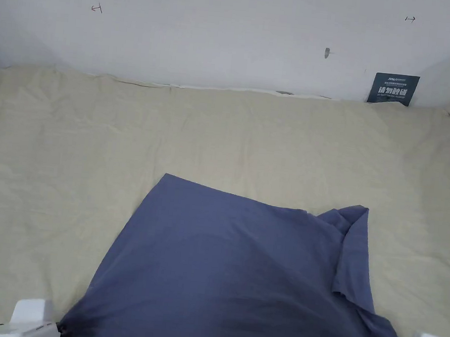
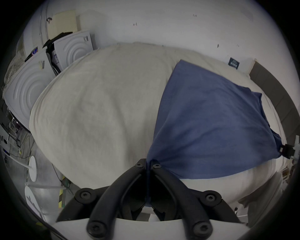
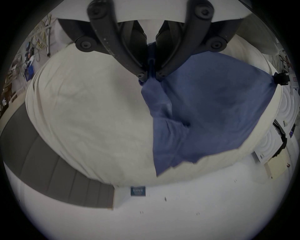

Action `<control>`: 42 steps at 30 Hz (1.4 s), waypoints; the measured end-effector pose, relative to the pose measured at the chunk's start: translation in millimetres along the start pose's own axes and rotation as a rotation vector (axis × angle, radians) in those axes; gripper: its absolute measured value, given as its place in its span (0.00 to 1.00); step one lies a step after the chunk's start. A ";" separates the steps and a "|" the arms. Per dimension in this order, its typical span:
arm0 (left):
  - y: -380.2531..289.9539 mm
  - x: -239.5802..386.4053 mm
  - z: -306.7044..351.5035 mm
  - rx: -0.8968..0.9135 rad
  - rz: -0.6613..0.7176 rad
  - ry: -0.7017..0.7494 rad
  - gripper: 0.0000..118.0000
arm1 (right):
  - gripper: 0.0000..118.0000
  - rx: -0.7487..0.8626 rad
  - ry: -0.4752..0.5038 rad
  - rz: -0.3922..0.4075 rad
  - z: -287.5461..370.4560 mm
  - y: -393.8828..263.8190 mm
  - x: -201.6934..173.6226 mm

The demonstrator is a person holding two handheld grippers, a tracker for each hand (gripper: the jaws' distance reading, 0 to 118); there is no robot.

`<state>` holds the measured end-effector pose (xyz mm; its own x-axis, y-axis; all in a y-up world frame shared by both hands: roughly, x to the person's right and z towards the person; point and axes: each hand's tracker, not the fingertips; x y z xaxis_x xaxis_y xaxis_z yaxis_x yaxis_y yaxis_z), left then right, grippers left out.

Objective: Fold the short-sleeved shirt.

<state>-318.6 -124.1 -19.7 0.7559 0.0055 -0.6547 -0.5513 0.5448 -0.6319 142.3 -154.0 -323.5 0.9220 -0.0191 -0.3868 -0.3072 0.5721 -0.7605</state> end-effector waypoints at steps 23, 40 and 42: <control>104.3 65.4 91.7 0.449 -0.011 -0.084 0.99 | 0.87 0.591 0.038 0.095 138.7 92.7 -55.4; 127.6 115.2 101.9 0.781 -0.110 -0.152 0.00 | 0.01 0.830 -0.037 0.118 183.9 115.2 -77.2; 139.2 117.9 91.2 0.741 -0.127 -0.156 0.00 | 0.01 0.817 -0.035 0.116 179.4 119.6 -74.9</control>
<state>-274.0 28.8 -147.1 0.8692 -0.0063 -0.4945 -0.1177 0.9685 -0.2193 78.7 62.9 -291.9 0.9061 0.0945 -0.4124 -0.1449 0.9851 -0.0927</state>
